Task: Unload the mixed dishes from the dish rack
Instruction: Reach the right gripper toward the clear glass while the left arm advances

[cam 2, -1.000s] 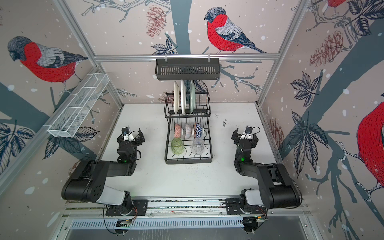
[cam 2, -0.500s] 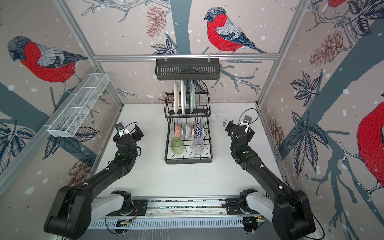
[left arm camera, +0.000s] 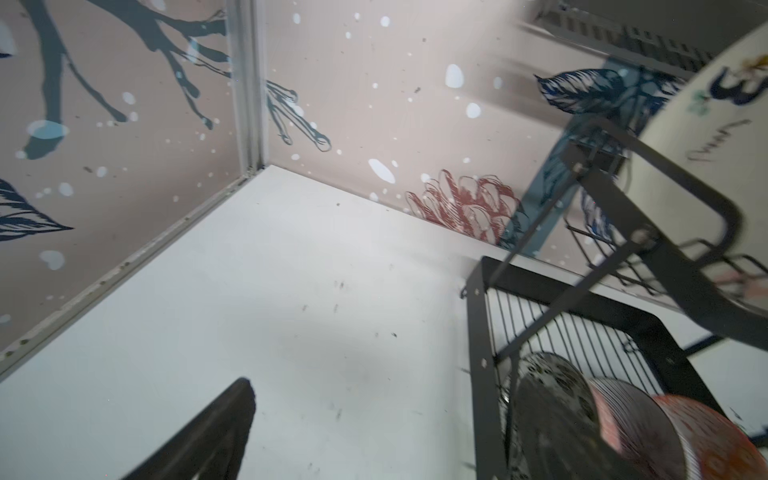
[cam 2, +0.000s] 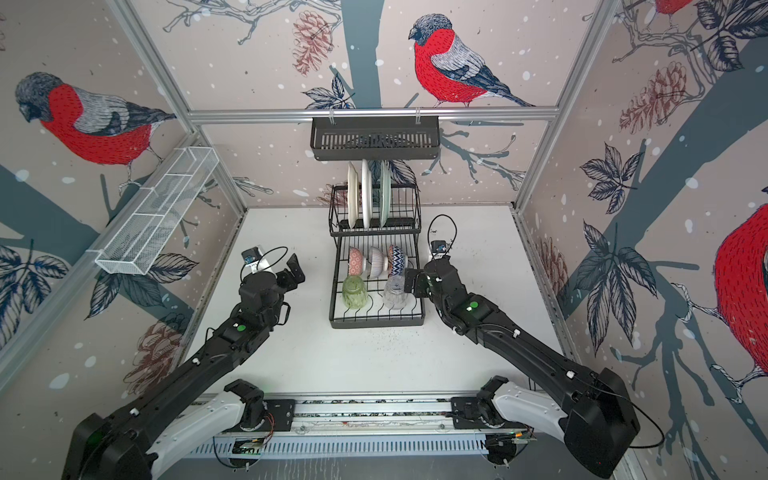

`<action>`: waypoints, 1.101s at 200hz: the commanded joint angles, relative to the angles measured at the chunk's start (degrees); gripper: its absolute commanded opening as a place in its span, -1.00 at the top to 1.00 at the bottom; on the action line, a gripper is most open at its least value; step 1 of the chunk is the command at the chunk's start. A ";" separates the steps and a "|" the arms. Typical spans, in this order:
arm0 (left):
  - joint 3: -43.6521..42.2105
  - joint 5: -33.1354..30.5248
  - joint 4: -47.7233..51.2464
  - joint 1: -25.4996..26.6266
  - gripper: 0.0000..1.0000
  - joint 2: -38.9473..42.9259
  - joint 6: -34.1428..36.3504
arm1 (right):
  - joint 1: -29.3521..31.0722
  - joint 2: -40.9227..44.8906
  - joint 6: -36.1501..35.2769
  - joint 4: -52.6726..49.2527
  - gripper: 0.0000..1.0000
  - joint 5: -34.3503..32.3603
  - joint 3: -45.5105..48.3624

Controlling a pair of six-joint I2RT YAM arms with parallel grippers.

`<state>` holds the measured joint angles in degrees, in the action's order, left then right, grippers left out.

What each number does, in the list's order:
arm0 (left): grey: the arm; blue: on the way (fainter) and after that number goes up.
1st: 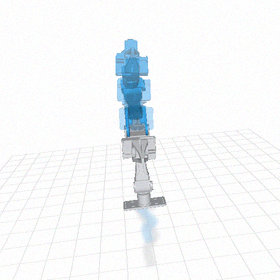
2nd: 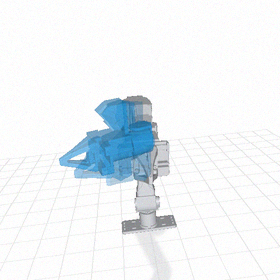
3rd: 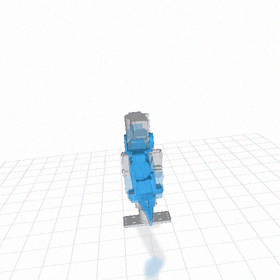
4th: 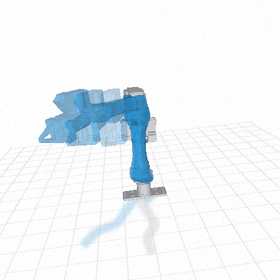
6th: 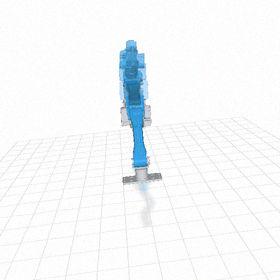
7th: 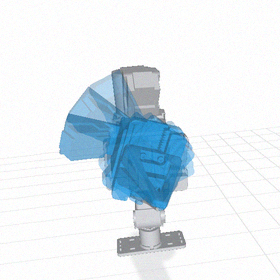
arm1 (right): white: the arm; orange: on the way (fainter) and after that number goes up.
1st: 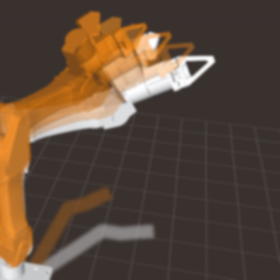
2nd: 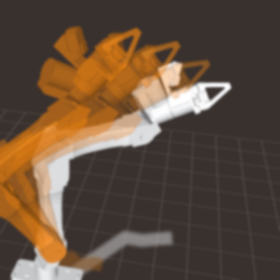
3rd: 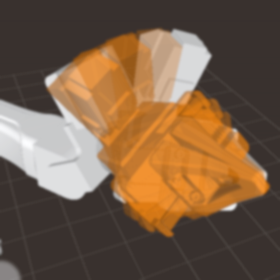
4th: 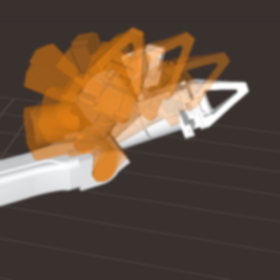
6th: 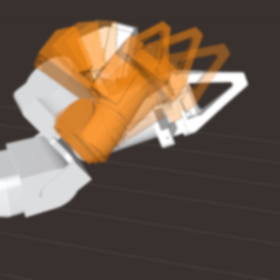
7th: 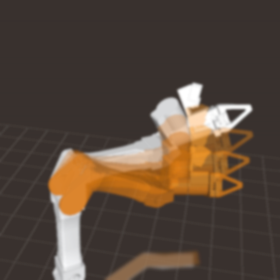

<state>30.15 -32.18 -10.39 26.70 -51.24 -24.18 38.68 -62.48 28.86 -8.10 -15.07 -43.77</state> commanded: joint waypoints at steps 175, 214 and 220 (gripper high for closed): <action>-5.41 1.42 -4.02 13.38 -0.95 8.44 3.98 | 8.72 -21.69 5.77 -3.14 -0.99 -4.39 -7.14; -5.63 1.26 -4.11 13.35 -0.95 8.05 4.05 | 9.62 -26.13 7.23 -1.72 -0.99 -5.69 -8.75; -5.63 1.25 -4.11 13.37 -0.95 8.02 4.14 | 9.66 -26.42 7.75 -1.57 -0.99 -6.06 -8.80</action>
<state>24.56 -31.31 -11.84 39.97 -43.03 -20.95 48.07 -87.70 34.48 -9.69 -17.74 -51.94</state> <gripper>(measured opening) 0.976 0.994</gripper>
